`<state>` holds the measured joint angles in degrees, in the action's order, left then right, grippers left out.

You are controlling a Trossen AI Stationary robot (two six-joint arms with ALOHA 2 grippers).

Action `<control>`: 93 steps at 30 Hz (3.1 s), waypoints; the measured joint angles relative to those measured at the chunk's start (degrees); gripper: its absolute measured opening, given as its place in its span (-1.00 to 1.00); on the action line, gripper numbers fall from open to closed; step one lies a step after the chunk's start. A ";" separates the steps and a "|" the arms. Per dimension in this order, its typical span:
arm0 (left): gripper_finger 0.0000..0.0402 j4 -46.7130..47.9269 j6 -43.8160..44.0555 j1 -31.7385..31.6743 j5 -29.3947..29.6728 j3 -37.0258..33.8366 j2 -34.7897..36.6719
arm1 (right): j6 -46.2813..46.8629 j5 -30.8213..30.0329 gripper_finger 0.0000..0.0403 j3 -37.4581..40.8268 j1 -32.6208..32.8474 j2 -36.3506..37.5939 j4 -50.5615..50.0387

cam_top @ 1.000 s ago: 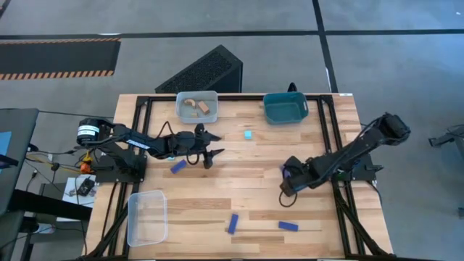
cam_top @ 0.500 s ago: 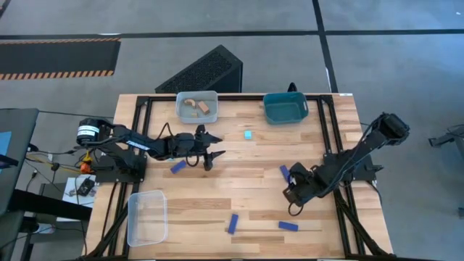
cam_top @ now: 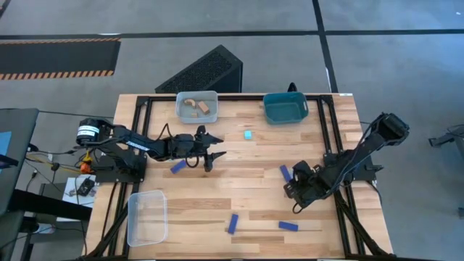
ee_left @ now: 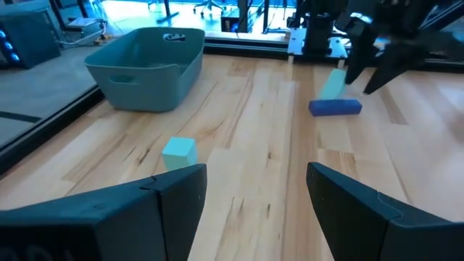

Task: Sort & place blocks by color
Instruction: Put the violet block into the blue bin

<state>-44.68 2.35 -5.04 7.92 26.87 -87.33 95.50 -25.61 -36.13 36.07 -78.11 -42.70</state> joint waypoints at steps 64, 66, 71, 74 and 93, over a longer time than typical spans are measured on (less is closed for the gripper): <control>0.14 -3.61 -5.29 -1.51 3.45 1.31 -0.02 | -12.07 -6.66 0.24 10.29 -18.30 -0.03 18.31; 0.14 -3.63 -5.29 -1.49 3.45 1.31 -0.02 | -11.95 -5.61 0.20 10.96 -18.66 0.13 18.88; 0.14 -3.63 -4.81 -1.49 3.45 1.31 -0.02 | -11.98 -5.29 0.03 12.20 -18.39 0.14 19.79; 0.14 -3.66 -4.76 -1.49 3.45 1.31 -0.02 | -13.37 -5.26 -0.14 12.25 -18.39 0.13 19.78; 0.14 -4.10 9.72 -3.19 -6.36 26.18 -17.12 | -46.84 -28.50 -0.43 6.47 -10.42 1.16 24.73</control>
<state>-48.78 12.07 -8.23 1.57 53.05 -104.45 48.66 -54.12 -29.65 25.64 -76.95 -17.96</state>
